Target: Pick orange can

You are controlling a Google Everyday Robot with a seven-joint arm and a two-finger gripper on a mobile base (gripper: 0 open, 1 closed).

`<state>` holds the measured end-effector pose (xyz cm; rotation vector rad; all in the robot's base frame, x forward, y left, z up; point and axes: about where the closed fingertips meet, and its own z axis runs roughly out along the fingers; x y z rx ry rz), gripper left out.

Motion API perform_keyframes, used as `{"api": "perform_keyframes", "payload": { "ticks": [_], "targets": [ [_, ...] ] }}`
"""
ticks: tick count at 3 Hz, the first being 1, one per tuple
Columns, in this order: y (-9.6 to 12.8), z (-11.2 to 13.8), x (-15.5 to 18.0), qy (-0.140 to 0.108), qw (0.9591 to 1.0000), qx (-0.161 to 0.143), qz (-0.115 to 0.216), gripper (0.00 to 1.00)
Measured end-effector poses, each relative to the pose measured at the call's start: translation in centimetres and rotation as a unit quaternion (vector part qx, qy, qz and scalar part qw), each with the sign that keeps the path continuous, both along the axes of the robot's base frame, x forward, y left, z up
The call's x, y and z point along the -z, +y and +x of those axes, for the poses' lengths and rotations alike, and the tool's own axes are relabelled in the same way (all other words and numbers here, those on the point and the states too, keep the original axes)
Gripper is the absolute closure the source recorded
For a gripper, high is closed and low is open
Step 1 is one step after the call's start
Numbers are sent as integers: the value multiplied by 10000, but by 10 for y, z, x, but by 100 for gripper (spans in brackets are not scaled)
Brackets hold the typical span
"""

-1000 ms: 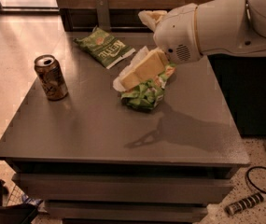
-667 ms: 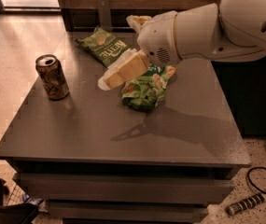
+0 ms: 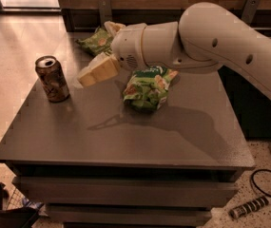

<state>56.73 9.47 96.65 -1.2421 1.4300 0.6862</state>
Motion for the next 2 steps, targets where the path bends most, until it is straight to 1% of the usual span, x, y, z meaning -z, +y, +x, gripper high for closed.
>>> {"api": "perform_keyframes", "payload": {
  "ticks": [1,2],
  "targets": [
    [35,9,22,118,9997,-127,199,0],
    [68,17,47,301,9983,-305,394,0]
  ]
}}
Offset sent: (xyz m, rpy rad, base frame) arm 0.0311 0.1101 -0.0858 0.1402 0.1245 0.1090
